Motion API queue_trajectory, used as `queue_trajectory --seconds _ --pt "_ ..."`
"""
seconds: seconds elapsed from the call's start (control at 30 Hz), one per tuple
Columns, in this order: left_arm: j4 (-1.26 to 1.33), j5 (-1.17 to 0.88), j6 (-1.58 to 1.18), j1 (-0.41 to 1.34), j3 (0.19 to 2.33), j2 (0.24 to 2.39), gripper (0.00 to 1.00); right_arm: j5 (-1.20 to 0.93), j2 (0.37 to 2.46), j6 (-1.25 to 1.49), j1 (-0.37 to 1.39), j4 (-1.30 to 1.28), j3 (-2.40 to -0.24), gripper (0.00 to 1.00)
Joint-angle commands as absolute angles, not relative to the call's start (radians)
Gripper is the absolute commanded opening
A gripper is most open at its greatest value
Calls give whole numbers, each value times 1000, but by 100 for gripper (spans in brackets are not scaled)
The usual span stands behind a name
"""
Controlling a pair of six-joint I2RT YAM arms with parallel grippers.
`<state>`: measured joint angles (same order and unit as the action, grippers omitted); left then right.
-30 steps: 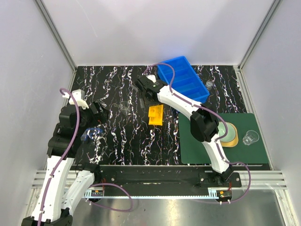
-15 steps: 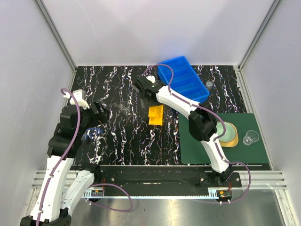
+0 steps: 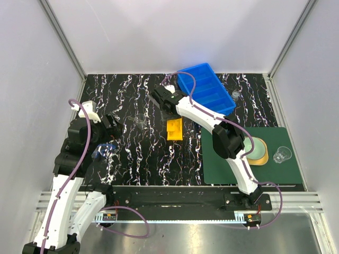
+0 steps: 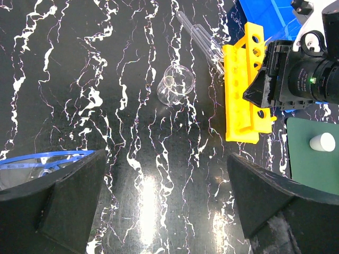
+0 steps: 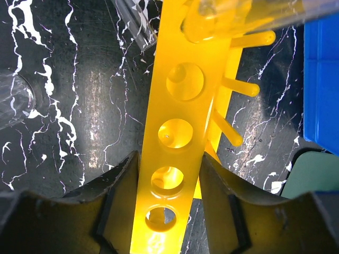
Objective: Organize the chemistry lab equipment
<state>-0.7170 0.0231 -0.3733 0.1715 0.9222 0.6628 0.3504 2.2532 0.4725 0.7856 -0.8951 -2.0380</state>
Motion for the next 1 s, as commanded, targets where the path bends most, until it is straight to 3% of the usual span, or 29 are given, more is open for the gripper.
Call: queue_trajectory --seconds 0.0,0.97 --pt "-696 46 -362 176 939 664 99 371 2240 483 792 -884 -2053 49" --pt "-704 74 -357 183 940 667 99 437 2054 491 792 -850 -1797 29"
